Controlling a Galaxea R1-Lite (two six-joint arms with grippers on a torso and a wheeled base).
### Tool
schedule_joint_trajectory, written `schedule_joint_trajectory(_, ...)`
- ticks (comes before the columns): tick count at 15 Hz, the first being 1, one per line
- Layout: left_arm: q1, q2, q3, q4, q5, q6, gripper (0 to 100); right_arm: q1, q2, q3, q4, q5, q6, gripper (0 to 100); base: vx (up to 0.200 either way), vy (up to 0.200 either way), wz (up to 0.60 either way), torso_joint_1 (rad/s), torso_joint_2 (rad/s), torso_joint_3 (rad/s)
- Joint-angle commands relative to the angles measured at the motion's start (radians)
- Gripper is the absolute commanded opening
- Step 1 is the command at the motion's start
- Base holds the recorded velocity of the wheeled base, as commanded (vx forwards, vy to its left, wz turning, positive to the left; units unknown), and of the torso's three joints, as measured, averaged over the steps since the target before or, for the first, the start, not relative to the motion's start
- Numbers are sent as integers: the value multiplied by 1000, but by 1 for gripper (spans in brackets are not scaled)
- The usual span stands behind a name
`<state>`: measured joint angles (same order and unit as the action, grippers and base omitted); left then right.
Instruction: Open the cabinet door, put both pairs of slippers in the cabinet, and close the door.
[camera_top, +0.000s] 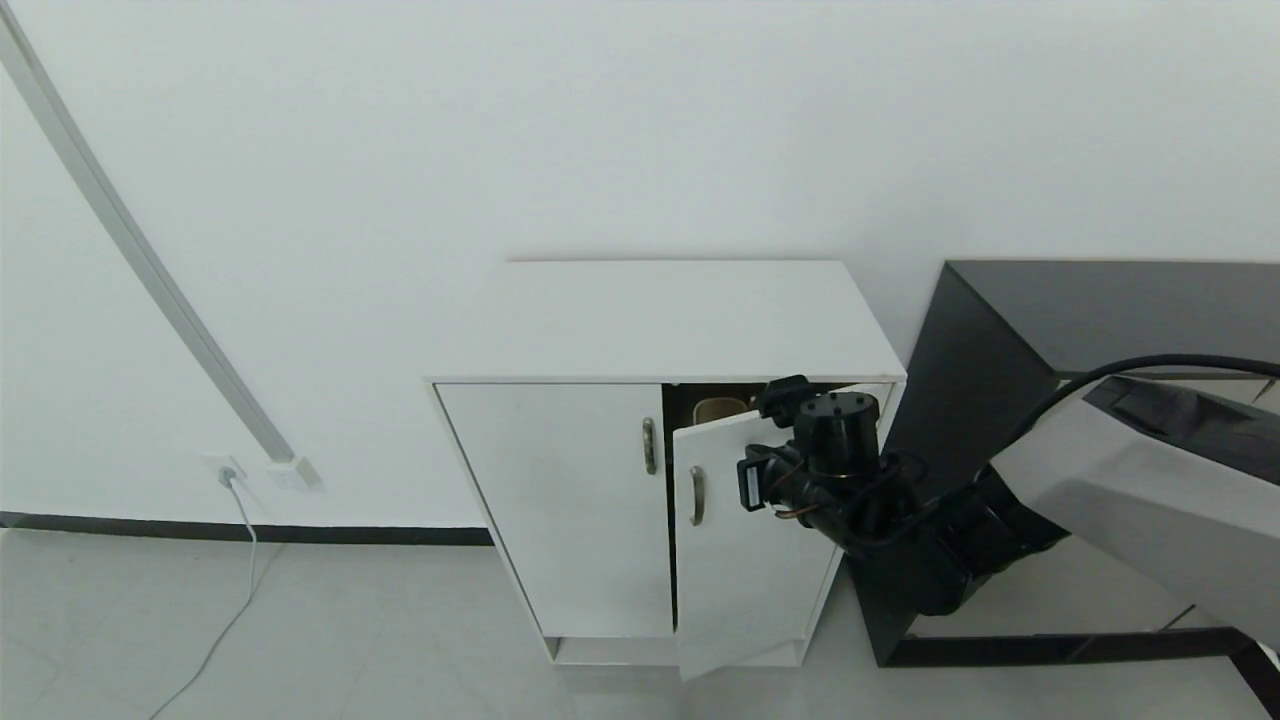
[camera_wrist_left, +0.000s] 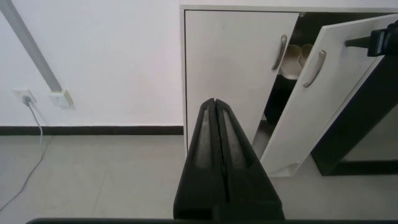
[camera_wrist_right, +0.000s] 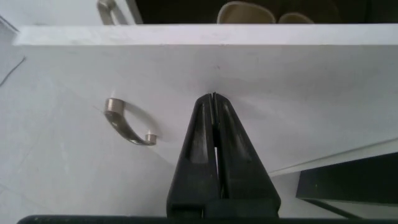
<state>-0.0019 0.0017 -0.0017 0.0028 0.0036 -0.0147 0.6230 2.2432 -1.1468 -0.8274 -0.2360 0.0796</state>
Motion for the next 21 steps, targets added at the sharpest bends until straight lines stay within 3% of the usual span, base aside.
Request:
schedule_joint_trajectory(1,2,0,0,0,-1,-1,0,-12,30,-33,2,0,0,0,0,0,0,0,0,0)
schedule_joint_trajectory(21,0,1,0,0,-1,1,0,-72,122,-171,14,-2,0,0,0,0,0,0,0,0)
